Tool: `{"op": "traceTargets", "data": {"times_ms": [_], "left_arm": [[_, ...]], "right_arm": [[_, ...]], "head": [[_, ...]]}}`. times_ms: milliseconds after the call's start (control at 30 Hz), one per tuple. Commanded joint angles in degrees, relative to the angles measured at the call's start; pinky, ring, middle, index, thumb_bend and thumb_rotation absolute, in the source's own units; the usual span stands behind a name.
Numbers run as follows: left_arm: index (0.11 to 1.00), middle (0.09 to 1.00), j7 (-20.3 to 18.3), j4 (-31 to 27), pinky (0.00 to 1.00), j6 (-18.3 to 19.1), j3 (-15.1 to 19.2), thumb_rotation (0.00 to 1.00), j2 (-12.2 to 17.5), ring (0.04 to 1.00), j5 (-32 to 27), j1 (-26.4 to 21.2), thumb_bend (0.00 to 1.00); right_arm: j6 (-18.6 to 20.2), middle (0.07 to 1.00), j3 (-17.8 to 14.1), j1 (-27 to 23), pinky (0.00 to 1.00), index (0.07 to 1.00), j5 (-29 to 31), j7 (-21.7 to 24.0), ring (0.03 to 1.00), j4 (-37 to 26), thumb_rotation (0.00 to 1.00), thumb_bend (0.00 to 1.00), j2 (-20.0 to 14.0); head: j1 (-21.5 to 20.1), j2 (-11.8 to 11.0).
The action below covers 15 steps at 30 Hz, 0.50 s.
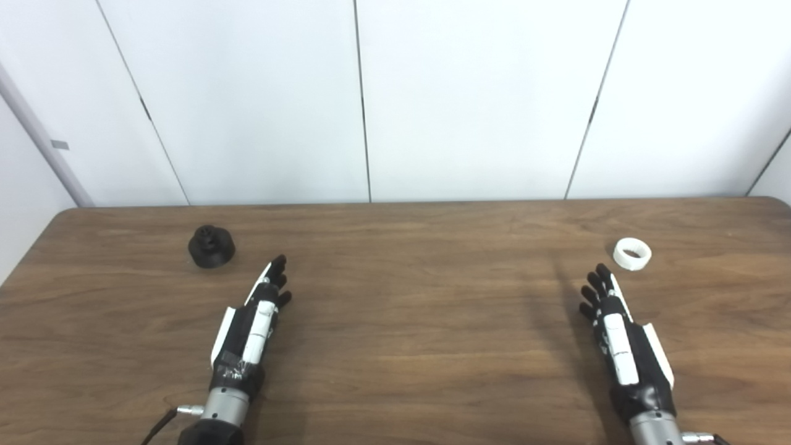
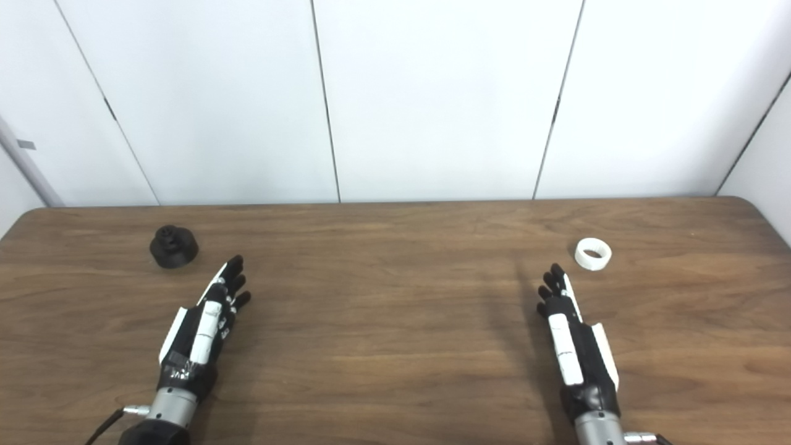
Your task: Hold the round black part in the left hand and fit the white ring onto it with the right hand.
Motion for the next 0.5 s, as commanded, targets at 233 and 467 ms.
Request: {"op": "traceTargets", "data": {"times_ms": [233, 467], "left_arm": [[0.971, 0.998, -0.24, 0.91, 0.99, -1.49, 0.19, 0.87, -0.23, 1.000, -0.41, 0.91, 0.72], [0.976, 1.000, -0.42, 1.11, 0.98, -1.97, 0.25, 0.89, -0.11, 1.000, -0.25, 0.86, 0.71]], "right_arm": [[-1.83, 0.980, 0.01, -0.67, 0.95, 1.000, -0.29, 0.05, 0.966, -0.14, 0.98, 0.45, -0.23], [-1.75, 0.983, -0.08, -0.58, 0.95, 1.000, -0.14, 0.09, 0.968, -0.43, 0.98, 0.46, -0.20]], "head": [[-0.05, -0.11], [-0.05, -0.11]]}}
